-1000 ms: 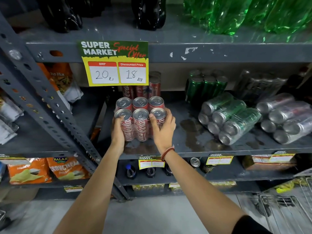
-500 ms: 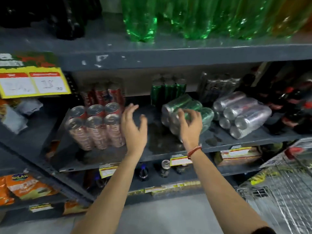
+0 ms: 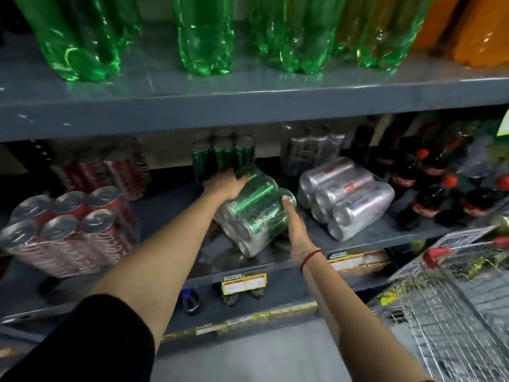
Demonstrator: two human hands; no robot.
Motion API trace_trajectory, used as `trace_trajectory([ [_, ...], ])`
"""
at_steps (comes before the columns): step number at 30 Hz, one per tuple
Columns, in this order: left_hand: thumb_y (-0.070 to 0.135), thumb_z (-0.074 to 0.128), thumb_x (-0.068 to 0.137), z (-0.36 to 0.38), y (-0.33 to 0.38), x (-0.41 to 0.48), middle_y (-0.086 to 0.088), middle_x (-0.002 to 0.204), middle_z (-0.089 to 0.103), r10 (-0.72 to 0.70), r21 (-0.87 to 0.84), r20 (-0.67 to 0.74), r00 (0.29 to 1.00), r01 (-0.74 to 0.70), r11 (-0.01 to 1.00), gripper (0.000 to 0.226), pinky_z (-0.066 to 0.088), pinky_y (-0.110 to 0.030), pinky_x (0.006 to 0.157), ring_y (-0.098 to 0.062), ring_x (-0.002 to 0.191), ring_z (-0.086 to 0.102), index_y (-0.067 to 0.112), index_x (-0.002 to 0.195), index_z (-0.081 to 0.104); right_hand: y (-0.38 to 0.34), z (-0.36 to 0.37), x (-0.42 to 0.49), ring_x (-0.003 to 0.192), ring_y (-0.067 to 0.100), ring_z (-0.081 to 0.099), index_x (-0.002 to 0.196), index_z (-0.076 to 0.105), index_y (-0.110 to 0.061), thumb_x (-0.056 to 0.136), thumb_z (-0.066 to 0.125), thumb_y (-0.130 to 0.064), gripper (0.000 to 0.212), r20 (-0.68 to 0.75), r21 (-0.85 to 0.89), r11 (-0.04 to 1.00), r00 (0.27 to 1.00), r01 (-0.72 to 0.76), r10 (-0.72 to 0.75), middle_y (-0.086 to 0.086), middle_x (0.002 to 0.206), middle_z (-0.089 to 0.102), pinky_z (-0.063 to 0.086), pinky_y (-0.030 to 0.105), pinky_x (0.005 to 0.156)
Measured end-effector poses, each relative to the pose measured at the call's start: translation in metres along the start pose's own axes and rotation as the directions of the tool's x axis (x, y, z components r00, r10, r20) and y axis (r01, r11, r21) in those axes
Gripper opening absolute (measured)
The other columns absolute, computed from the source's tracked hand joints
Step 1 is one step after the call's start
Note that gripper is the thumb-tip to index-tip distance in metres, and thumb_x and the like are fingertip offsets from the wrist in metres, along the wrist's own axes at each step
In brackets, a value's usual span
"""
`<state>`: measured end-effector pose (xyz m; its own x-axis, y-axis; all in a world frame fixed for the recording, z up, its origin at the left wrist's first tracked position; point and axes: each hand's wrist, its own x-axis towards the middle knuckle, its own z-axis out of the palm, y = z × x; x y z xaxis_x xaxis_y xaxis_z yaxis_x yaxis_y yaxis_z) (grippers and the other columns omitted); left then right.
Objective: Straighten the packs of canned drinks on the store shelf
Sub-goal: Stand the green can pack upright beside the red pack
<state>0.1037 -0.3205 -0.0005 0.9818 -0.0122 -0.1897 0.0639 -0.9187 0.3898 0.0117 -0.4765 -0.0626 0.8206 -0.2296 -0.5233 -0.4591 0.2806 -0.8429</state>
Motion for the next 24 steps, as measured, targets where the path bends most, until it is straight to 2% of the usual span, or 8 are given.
trace_trajectory([
  [5,0.073,0.027,0.086,0.007,0.014,0.001,-0.016,0.13,0.059,-0.109,0.089,-0.098,0.989,0.118,0.989,0.079,0.046,-0.036,0.091,-0.034,0.117,0.057,0.012,0.129,0.053,0.0,0.004,0.004,0.133,0.028,0.04,0.145,0.03,-0.019,0.03,0.07,-0.084,0.138,-0.006,-0.018,1.0,1.0,0.012,-0.012,0.004,0.15,0.037,0.036,0.052,0.11],
  [10,0.064,0.026,0.092,0.013,0.009,-0.008,-0.021,0.116,0.066,-0.075,0.066,-0.241,0.968,0.094,0.993,0.071,0.044,-0.034,0.078,-0.036,0.106,0.062,0.007,0.115,0.062,0.0,0.01,-0.007,0.128,0.027,0.044,0.14,0.039,-0.014,0.038,0.073,-0.075,0.123,-0.085,0.034,0.991,0.989,0.127,-0.124,0.007,0.144,0.042,0.038,0.046,0.109],
  [13,0.065,0.028,0.091,0.012,-0.007,-0.011,-0.023,0.114,0.066,-0.119,-0.063,-0.276,0.954,0.105,0.992,0.071,0.041,-0.035,0.074,-0.039,0.105,0.062,0.007,0.114,0.061,0.001,0.015,-0.017,0.127,0.026,0.043,0.136,0.042,-0.016,0.047,0.077,-0.068,0.109,-0.101,-0.003,0.971,0.966,0.238,-0.237,0.007,0.141,0.041,0.036,0.039,0.109],
  [16,0.068,0.033,0.088,0.012,-0.03,-0.019,-0.021,0.126,0.06,-0.191,-0.324,-0.283,0.94,0.094,0.941,0.073,0.043,-0.039,0.091,-0.039,0.116,0.056,0.011,0.129,0.053,0.002,0.022,-0.029,0.127,0.024,0.039,0.124,0.049,-0.027,0.06,0.081,-0.056,0.077,-0.082,-0.149,0.894,0.896,0.423,-0.437,0.001,0.128,0.036,0.034,0.029,0.105],
  [19,0.074,0.04,0.08,0.014,-0.049,-0.028,-0.014,0.144,0.048,-0.211,-0.782,-0.138,0.968,0.024,0.623,0.087,0.036,-0.044,0.11,-0.032,0.13,0.046,0.015,0.144,0.037,0.005,0.029,-0.039,0.128,0.018,0.032,0.111,0.051,-0.036,0.057,0.084,-0.052,0.065,0.009,-0.285,0.728,0.761,0.624,-0.649,-0.002,0.125,0.031,0.03,0.02,0.104],
  [21,0.084,0.043,0.066,0.021,-0.059,-0.027,-0.012,0.144,0.048,-0.224,-0.917,-0.043,0.974,0.051,0.395,0.103,0.037,-0.046,0.11,-0.028,0.13,0.048,0.017,0.144,0.037,0.013,0.034,-0.044,0.129,0.018,0.028,0.115,0.054,-0.03,0.055,0.086,-0.051,0.071,0.047,-0.351,0.612,0.666,0.708,-0.744,0.001,0.128,0.03,0.021,0.005,0.101],
  [23,0.072,0.038,0.081,0.017,-0.059,-0.038,-0.01,0.129,0.06,-0.188,-0.965,0.004,0.982,0.053,0.258,0.081,0.047,-0.039,0.099,-0.022,0.114,0.058,0.012,0.134,0.049,0.022,0.041,-0.05,0.129,0.021,0.027,0.121,0.053,-0.027,0.054,0.084,-0.055,0.078,0.05,-0.419,0.531,0.603,0.736,-0.796,0.006,0.132,0.029,0.016,0.0,0.099],
  [24,0.06,0.031,0.092,0.014,-0.057,-0.045,-0.007,0.116,0.065,-0.164,-0.978,0.013,0.986,0.046,0.203,0.064,0.05,-0.033,0.088,-0.018,0.103,0.062,0.011,0.126,0.054,0.027,0.044,-0.052,0.128,0.021,0.026,0.123,0.052,-0.026,0.055,0.082,-0.058,0.081,0.055,-0.466,0.49,0.578,0.736,-0.814,0.009,0.133,0.029,0.019,0.006,0.101],
])
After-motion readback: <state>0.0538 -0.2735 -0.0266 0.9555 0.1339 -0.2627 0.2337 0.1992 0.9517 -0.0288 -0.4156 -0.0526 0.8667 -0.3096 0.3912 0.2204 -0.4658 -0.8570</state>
